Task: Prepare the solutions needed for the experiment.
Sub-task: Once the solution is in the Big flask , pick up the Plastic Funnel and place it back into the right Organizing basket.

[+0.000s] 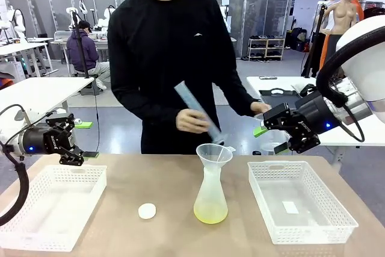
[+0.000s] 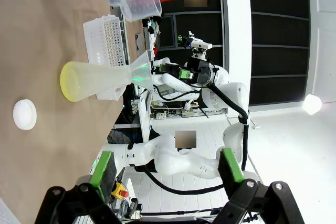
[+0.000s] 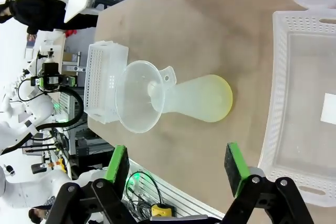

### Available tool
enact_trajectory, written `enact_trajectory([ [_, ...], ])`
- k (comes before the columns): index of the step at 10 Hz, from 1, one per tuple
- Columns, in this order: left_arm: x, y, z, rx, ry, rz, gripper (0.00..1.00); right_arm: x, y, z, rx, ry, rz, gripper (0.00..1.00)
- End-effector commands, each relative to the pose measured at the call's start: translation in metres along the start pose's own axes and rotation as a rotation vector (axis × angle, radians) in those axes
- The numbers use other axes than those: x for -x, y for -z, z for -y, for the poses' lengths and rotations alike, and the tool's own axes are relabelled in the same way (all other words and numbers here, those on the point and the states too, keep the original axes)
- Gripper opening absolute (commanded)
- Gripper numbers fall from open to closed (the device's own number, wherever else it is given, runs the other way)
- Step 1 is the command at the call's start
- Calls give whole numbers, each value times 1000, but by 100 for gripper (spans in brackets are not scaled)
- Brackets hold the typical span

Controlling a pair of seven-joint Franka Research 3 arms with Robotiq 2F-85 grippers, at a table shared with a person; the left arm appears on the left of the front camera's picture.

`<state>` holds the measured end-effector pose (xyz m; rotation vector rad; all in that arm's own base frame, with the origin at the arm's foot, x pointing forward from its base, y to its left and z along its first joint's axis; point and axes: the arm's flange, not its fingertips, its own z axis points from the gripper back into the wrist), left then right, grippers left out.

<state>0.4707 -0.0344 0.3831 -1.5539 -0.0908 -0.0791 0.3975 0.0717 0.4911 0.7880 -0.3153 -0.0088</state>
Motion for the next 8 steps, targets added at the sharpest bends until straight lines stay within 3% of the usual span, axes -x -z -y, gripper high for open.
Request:
enact_trajectory([
  [1, 1, 0, 2, -5, 10, -9, 100, 0, 2, 3, -2, -2, 5, 92],
  [5, 1, 0, 2, -5, 10, -9, 100, 0, -1, 1, -12, 2, -2, 92],
  [8, 1, 0, 2, -5, 10, -9, 100, -3, 35, -30, 38, -4, -96, 92],
])
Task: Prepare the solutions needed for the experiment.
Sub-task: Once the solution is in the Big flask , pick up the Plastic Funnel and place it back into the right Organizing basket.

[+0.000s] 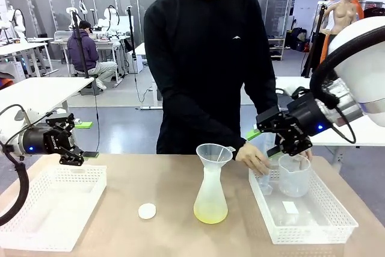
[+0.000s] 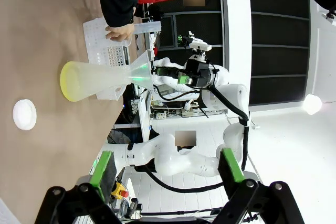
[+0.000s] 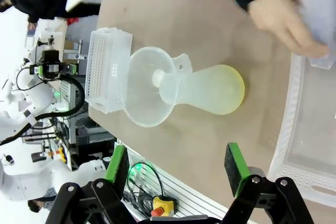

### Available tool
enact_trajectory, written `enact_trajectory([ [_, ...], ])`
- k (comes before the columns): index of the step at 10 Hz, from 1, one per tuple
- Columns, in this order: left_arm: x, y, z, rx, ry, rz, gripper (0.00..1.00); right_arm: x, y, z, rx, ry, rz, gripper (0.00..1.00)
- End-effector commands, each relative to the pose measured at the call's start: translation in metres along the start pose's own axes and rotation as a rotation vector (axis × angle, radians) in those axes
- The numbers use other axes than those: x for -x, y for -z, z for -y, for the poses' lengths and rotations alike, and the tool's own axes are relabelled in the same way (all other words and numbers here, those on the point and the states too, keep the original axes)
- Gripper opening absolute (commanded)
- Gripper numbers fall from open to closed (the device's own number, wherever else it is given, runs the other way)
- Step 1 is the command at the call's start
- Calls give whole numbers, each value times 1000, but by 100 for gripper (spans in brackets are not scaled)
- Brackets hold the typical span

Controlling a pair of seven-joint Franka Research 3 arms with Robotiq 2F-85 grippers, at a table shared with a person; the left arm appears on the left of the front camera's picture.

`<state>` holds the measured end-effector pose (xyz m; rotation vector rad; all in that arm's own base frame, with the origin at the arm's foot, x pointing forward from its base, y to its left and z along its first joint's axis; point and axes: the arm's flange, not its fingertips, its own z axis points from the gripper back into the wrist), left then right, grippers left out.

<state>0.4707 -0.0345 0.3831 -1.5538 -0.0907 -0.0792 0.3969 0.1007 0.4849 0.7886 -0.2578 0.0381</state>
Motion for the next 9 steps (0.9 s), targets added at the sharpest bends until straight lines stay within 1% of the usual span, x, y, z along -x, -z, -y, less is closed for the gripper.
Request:
enact_trajectory([
  [1, 1, -1, 2, -5, 10, -9, 100, -14, 19, -23, 55, 10, -28, 92],
  [3, 1, -1, 2, -5, 10, -9, 100, -23, 31, -42, 103, -2, -32, 92],
  [5, 1, -1, 2, -5, 10, -9, 100, -30, 39, -54, 142, 13, -57, 92],
  [6, 1, -1, 2, -5, 10, -9, 100, -32, 43, -55, 155, 25, -72, 92],
  [9, 1, -1, 2, -5, 10, -9, 100, -33, 48, -53, 162, 64, -72, 92],
])
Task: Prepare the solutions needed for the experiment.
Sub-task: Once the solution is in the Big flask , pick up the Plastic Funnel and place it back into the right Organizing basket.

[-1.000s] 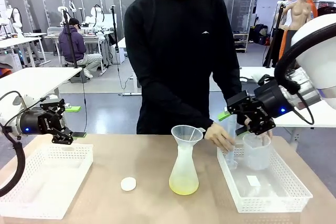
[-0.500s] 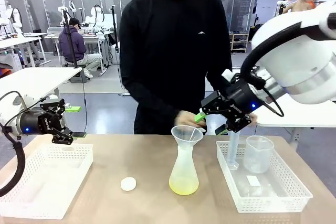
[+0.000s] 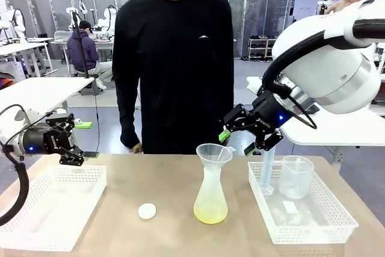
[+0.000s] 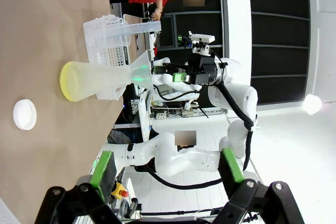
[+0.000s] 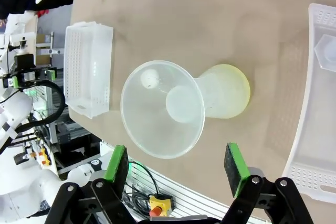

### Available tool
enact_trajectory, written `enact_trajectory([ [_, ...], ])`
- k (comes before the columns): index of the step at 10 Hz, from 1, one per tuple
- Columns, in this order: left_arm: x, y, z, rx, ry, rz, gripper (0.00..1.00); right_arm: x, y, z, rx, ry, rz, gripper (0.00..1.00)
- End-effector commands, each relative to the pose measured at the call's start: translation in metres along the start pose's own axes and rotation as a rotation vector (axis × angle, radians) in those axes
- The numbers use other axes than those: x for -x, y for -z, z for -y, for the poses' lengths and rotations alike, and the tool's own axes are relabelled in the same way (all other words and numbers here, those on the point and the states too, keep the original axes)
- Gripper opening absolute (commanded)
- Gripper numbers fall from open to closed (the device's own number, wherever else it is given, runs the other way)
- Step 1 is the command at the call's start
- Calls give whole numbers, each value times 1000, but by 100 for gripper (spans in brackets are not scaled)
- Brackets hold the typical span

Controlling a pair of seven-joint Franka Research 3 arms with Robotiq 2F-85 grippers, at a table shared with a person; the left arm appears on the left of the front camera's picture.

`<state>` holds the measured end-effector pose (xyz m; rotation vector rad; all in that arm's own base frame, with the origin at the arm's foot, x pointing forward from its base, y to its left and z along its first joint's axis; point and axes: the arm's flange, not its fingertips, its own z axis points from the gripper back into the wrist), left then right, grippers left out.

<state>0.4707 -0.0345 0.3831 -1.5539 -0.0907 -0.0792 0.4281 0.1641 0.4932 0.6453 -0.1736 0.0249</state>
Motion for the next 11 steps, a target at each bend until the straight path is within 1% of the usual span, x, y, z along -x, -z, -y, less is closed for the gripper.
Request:
enact_trajectory([
  [1, 1, -1, 2, -5, 10, -9, 100, -5, 5, -5, 24, 51, 2, 92],
  [5, 1, -1, 2, -5, 10, -9, 100, -19, 33, 1, 46, 100, -32, 92],
  [8, 1, -1, 2, -5, 10, -9, 100, -27, 45, 3, 59, 119, -64, 92],
  [9, 1, -1, 2, -5, 10, -9, 100, -29, 46, 4, 59, 129, -69, 88],
  [10, 1, -1, 2, -5, 10, -9, 100, -29, 48, 4, 55, 135, -78, 73],
  [11, 1, -1, 2, -5, 10, -9, 100, -30, 49, 5, 58, 142, -85, 69],
])
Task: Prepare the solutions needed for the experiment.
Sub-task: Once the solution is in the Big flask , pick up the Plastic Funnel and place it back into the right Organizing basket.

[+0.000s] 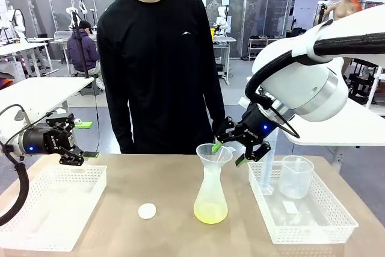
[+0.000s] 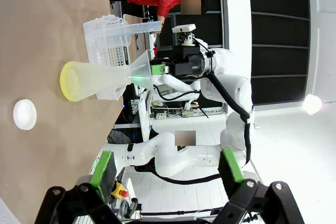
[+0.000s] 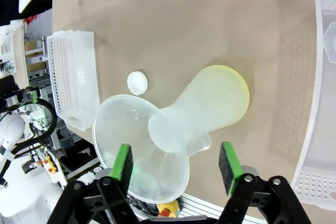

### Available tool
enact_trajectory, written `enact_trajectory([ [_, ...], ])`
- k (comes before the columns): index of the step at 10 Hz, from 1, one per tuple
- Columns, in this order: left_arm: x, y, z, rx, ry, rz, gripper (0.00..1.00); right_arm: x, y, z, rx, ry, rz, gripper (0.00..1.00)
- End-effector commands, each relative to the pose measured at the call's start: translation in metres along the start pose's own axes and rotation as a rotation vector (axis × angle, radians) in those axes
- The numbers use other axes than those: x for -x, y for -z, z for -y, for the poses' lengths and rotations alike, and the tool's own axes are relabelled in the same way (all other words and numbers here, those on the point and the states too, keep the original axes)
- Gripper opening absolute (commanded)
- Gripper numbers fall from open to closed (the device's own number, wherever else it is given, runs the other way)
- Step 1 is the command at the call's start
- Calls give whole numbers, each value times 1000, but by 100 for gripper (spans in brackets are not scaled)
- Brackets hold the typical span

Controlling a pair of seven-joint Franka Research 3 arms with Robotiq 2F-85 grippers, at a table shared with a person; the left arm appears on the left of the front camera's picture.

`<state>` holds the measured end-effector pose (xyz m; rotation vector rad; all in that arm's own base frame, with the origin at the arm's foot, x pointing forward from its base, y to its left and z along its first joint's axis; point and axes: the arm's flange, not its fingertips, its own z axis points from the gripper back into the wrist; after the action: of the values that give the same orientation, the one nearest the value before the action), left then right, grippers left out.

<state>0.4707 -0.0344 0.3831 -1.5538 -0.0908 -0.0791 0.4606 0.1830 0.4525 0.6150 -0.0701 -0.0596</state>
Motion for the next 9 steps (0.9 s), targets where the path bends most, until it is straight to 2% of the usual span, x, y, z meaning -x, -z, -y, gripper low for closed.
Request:
enact_trajectory([
  [1, 1, 0, 2, -5, 10, -9, 100, -4, 1, -7, 22, 43, -17, 54],
  [2, 1, 0, 2, -5, 10, -9, 100, -3, 1, -6, 23, 48, -22, 50],
  [3, 1, 0, 2, -5, 10, -9, 100, -3, 0, -5, 22, 52, -22, 35],
  [4, 1, 0, 2, -5, 10, -9, 100, -3, 0, -4, 24, 55, -23, 31],
  [5, 1, 0, 2, -5, 10, -9, 100, -3, 0, -3, 23, 57, -25, 16],
  [6, 1, 0, 2, -5, 10, -9, 100, -2, 0, -3, 23, 58, -28, 11],
  [7, 1, 0, 2, -5, 10, -9, 100, -2, 1, -3, 21, 58, -31, 0],
  [9, 1, 0, 2, -5, 10, -9, 100, -2, 3, -2, 23, 56, -39, 0],
])
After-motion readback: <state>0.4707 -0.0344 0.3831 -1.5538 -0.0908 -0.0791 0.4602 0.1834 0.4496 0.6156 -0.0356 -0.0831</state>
